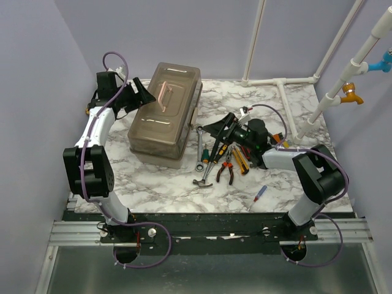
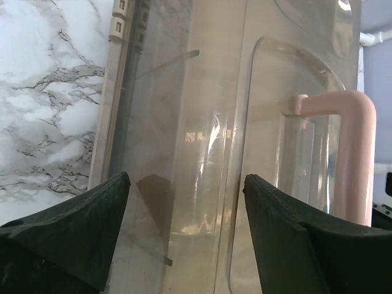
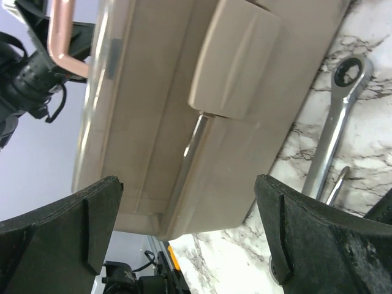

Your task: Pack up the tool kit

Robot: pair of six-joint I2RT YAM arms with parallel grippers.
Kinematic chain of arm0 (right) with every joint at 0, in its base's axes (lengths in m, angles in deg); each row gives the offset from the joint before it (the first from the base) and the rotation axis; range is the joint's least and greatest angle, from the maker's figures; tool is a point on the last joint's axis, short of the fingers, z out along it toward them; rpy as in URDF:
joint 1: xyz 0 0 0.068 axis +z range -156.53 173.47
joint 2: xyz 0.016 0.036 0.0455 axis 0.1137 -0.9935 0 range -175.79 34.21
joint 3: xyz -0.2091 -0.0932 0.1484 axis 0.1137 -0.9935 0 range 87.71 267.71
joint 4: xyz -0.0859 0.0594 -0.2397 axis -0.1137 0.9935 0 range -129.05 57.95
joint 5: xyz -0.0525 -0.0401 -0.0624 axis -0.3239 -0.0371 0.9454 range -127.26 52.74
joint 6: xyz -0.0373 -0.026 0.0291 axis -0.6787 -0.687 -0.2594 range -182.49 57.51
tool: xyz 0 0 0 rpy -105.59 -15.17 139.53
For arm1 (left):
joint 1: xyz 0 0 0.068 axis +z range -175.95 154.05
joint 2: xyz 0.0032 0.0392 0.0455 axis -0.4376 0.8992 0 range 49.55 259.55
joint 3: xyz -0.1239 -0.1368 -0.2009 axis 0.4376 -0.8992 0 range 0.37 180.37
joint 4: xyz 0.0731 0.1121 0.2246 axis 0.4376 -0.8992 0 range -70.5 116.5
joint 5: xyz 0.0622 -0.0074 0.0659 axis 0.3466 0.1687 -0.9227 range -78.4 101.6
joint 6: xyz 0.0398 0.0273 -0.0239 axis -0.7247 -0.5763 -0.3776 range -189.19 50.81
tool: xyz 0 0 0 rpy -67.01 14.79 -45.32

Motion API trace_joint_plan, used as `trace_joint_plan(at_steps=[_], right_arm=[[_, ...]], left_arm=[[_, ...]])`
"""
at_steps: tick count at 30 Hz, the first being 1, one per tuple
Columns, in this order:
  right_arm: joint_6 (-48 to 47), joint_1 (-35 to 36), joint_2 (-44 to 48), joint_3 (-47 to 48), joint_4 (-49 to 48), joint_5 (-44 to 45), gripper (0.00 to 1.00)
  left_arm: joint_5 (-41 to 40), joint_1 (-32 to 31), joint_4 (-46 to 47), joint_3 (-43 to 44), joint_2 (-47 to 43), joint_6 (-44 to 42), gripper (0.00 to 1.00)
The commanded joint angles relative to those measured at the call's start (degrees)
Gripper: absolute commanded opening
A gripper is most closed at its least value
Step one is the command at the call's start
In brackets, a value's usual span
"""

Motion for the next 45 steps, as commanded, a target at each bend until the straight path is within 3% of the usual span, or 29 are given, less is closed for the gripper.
trace_joint_plan(at_steps=[1,3,7,13,17,22,26,30,33,37,45], right_arm=[[0.2,1.1,-1.4,4.1,2.8,-0.3,1.0],[-1.1,1.8,-2.2,6.1,6.8,0.4,1.0],[0.5,3.0,-4.2,7.2,4.7,-0.5,1.0],[4.9,6.6,-7.1,7.9,1.3,-0.1,0.95],[4.6,12.7,-5.2,4.6,-0.1,5.8,0.95],[7.5,18.2,-1.5,-2.8,-5.5,12.5,0.93],[8.0,20.5,0.8,-4.9,-5.4,14.7,0.92],[8.6,20.3,3.0,-6.6,-4.5,17.6,0.93],[10.4,16.2,4.6,-8.1,-4.5,16.6,0.97],[7.9,10.9,3.5,-5.9,-4.9,9.7,0.99],[11.0,7.2,-1.4,-4.1,-10.7,6.2,1.0]], left_arm=[[4.2,0.2,0.0,-2.2,0.0,-1.0,0.75],[4.3,0.2,2.8,-7.5,-2.8,-0.5,0.72],[3.6,0.2,7.5,-17.4,-10.1,0.2,0.64],[-0.3,0.3,6.0,-25.1,-18.5,-2.0,0.61],[-0.8,0.2,6.8,-29.3,-21.9,-2.4,0.53],[-1.7,-1.0,10.2,-34.6,-27.1,0.4,0.53],[-3.4,-1.9,14.2,-42.9,-34.0,2.7,0.54],[-4.8,-2.2,11.9,-45.0,-38.6,2.1,0.56],[-5.8,-2.3,14.4,-47.1,-41.1,4.2,0.68],[-8.8,-2.3,13.1,-46.5,-43.8,3.9,0.75],[-8.2,-2.3,11.7,-42.3,-46.7,6.6,0.86]])
